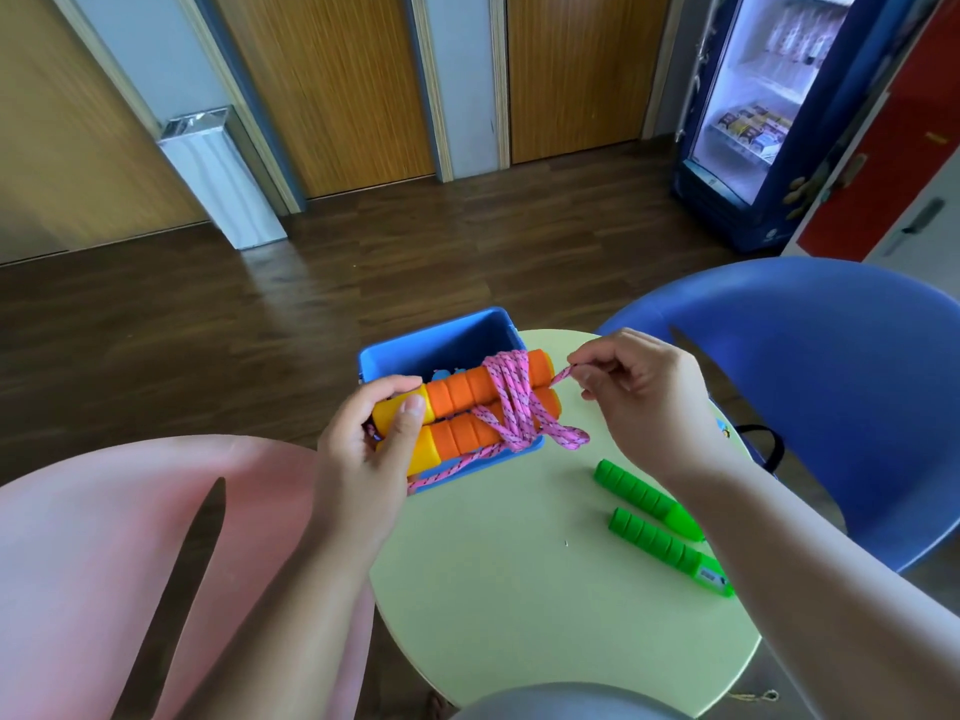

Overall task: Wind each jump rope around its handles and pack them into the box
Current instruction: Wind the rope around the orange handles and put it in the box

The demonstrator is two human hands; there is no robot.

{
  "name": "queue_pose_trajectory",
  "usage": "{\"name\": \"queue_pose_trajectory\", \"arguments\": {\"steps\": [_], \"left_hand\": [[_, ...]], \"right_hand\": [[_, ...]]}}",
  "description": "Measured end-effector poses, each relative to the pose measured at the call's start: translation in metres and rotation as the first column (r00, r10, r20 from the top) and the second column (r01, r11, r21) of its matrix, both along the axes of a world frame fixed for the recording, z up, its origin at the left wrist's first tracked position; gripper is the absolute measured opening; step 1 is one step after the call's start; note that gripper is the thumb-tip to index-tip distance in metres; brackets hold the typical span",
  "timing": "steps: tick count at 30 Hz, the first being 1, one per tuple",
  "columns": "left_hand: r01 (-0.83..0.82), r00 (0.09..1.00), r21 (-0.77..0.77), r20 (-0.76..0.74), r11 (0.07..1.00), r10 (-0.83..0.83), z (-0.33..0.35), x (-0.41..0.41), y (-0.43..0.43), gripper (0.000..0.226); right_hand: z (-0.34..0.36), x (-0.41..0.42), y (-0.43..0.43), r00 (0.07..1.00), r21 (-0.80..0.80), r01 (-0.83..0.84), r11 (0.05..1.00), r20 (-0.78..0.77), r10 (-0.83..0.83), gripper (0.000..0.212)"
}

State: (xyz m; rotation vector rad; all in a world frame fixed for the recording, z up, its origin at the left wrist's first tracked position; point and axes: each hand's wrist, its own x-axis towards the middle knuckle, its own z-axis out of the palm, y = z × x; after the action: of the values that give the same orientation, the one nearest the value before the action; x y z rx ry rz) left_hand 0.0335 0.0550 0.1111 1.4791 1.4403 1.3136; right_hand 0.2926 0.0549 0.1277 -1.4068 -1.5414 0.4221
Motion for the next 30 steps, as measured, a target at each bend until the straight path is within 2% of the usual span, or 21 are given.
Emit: {"name": "queue_pose_trajectory", "arguments": {"steps": [6,10,13,17,21,24,28,30], "left_hand": [[0.032,0.994,0.029,-0.110,0.999,-0.028,-0.004,0.000,0.000,0.014],[0.042,0.990,0.038,-0.138,0.998,-0.036,-0.018,0.004,-0.003,0.029],[0.039,0.985,0.031,-0.169,0.999,-0.033,-0.027,0.012,-0.011,0.031],[0.027,0.971,0.054,-0.238,0.998,-0.014,-0.029,0.024,-0.012,0.020],[0.006,0.971,-0.007,-0.240,1.000,-0.008,-0.028,0.032,-0.007,0.012],[0.021,0.995,-0.041,-0.101,0.999,-0.025,-0.030,0.023,0.000,0.010],[0.064,0.997,-0.071,0.043,0.995,-0.061,-0.021,0.018,0.001,0.006],[0.078,0.993,-0.038,0.086,0.996,-0.075,-0.013,0.021,-0.001,0.010]], "right_hand": [[-0.006,0.002,-0.007,0.977,0.063,-0.129,0.990,0.180,0.116,0.016],[-0.014,-0.005,-0.011,0.958,0.025,-0.177,0.984,0.232,0.167,0.020],[-0.022,-0.013,-0.012,0.971,-0.024,-0.150,0.988,0.187,0.152,0.031],[-0.028,-0.022,-0.016,0.991,-0.113,-0.067,0.991,0.105,0.079,0.028],[-0.030,-0.026,-0.016,0.996,-0.116,-0.031,0.993,0.076,0.040,0.029],[-0.027,-0.026,-0.014,0.999,-0.103,-0.027,0.994,-0.035,0.024,0.033],[-0.022,-0.026,-0.013,0.991,-0.137,-0.043,0.990,-0.132,0.025,0.017],[-0.024,-0.029,-0.008,0.976,-0.232,-0.046,0.972,-0.219,-0.006,0.033]]}}
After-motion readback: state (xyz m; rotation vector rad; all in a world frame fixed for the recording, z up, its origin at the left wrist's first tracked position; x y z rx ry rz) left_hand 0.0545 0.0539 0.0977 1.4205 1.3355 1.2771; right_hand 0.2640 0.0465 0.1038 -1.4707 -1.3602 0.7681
